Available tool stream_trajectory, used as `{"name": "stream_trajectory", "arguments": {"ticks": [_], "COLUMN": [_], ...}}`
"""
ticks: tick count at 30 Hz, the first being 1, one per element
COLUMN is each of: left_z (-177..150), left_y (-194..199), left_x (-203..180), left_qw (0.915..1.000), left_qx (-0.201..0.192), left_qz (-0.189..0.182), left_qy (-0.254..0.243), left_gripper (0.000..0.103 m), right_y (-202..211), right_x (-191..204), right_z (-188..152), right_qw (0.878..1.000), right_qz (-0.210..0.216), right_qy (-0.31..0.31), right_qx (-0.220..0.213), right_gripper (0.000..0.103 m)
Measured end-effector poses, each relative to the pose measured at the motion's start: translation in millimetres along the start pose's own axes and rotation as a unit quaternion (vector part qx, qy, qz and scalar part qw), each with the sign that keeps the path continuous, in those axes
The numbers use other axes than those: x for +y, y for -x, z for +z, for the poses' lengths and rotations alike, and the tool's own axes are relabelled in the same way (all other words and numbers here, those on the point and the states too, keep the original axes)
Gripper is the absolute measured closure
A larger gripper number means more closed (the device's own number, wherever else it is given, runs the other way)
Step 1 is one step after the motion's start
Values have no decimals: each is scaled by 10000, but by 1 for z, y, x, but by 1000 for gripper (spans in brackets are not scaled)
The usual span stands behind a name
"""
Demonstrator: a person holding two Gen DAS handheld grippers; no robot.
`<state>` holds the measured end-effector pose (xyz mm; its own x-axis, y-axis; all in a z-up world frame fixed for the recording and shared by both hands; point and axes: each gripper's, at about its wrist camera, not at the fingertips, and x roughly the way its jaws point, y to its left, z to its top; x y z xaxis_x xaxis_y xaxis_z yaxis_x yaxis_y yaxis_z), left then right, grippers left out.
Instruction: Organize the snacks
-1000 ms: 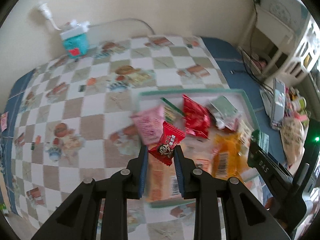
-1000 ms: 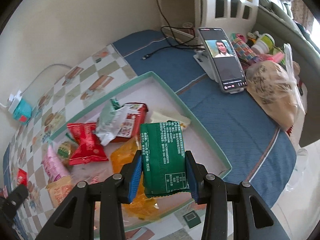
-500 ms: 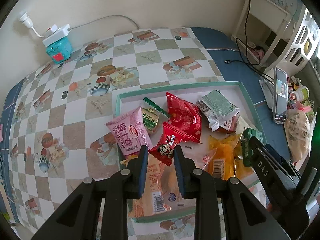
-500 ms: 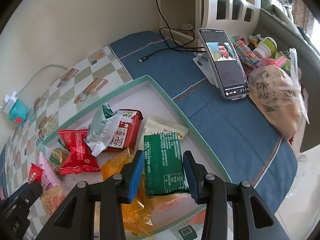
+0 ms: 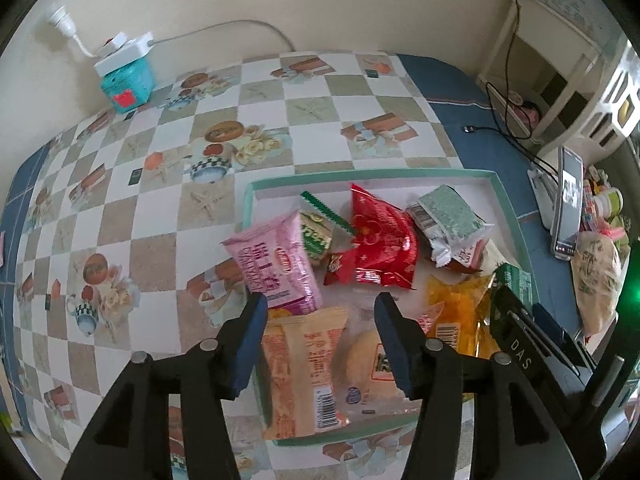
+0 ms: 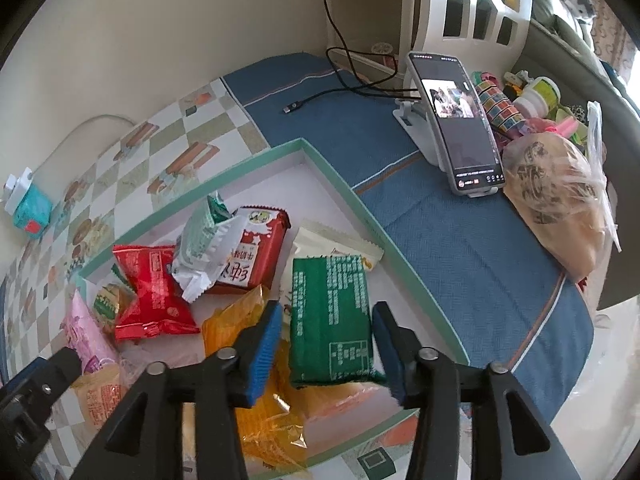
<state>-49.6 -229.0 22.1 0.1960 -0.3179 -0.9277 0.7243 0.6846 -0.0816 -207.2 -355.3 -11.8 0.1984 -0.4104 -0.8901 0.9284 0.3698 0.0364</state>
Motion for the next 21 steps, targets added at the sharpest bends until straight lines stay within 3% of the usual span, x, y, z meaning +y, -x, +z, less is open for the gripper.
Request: {"name": "stream_trajectory", "arguments": {"ticks": [4,9,11,14,16,21], "left_z": [0,-7,-12,-21,-25,-40], "left_y": [5,9,10,11,13,17], "left_x": [21,55,69,87,97,118], "left_qw": [9994,9964,9944,9912,9889,9870], "left_qx": [-22,-77,-97,-99,-111,64], "left_qz": [10,331,512,839,1032,1183], "left_qy": [340,783,923,1021,1060,1086], "left_gripper": [30,14,14,12,4,4], "right_y": [4,11,14,22,28,42], "right_x": [6,18,23,33,41,64], "right_z": [-4,-11,-14,-21,-25,-37], "right_qw": [9999,9994,9993,9987,9980,9955], "right_qz": [-44,-65,-30,54,70,211], "right_qy": [116,322,376,497,600,893], "right_qx": [-14,-68,-78,-122,-182,-219], "right_gripper": [31,12,0,0,0,0]}}
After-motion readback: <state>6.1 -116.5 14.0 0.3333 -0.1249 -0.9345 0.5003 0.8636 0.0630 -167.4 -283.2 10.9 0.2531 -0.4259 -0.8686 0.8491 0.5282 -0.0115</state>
